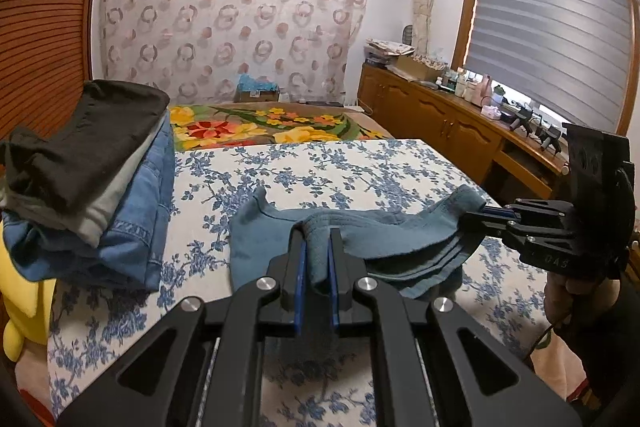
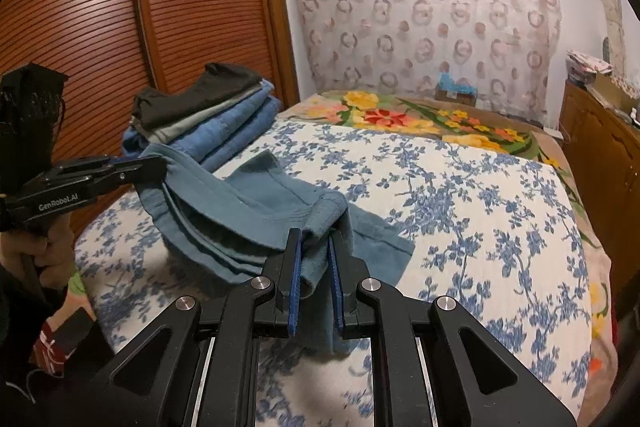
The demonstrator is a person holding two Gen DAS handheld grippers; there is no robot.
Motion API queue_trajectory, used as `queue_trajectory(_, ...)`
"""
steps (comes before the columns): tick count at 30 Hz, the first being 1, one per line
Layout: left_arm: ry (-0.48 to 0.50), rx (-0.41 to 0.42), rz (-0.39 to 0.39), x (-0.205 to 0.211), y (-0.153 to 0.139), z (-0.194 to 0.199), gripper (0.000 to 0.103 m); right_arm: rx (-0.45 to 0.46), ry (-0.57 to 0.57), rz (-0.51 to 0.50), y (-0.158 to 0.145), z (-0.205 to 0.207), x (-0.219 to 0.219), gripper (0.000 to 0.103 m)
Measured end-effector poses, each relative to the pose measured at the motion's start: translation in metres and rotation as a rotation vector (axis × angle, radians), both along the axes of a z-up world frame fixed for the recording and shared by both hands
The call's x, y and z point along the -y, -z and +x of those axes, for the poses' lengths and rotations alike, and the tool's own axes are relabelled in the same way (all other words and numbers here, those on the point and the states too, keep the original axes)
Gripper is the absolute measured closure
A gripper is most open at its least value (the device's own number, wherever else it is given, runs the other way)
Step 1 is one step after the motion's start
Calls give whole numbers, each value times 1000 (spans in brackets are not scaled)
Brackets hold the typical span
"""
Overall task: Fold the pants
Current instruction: 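Carry the hem over toward the waistband with both tools, then open both tools to release the hem onto the folded shorts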
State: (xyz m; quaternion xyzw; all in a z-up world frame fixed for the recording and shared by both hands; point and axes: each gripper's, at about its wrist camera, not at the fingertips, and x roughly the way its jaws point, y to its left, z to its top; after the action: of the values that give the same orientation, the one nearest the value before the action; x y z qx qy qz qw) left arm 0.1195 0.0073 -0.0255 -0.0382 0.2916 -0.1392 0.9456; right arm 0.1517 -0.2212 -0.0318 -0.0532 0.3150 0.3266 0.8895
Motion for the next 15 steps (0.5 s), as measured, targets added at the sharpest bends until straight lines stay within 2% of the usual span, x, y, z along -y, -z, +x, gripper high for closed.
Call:
queue_trajectory(9, -2, -62, 31, 0, 20, 41, 96, -68, 0, -15, 23, 37, -4, 93)
queue_trajectory(12, -4, -93, 50, 1, 31, 54, 93, -95, 1, -18, 32, 47, -5, 92)
queue_trajectory(15, -9, -101, 74, 0, 38, 60, 85, -127, 10, -24, 42, 55, -6, 92)
